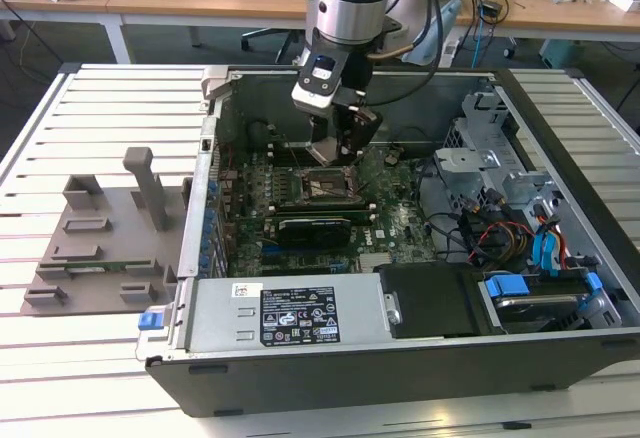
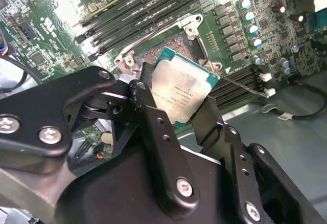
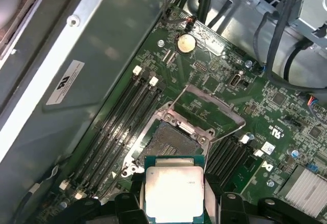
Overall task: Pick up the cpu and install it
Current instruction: 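Place the cpu into insertion slot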
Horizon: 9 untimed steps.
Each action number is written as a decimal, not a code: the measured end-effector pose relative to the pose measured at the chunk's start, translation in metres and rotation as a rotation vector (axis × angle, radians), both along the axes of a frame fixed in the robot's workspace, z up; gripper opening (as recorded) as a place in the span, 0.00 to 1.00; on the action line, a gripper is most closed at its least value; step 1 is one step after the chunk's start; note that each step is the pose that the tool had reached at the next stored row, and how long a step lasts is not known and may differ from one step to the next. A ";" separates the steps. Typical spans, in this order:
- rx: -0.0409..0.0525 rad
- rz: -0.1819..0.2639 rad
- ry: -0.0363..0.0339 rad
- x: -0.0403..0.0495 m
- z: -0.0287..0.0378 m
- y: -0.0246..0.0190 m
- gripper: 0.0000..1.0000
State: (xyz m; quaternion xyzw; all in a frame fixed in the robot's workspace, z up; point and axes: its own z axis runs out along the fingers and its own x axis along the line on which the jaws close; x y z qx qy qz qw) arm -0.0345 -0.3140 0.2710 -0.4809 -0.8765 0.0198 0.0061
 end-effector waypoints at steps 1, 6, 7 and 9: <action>0.0000 -0.006 0.0000 0.0000 0.0000 0.0000 0.55; 0.0000 -0.054 0.0000 0.0000 -0.0001 0.0000 0.55; 0.0000 -0.064 0.0000 0.0000 -0.0001 0.0000 0.55; -0.0001 -0.088 0.0001 0.0000 -0.0001 0.0000 0.55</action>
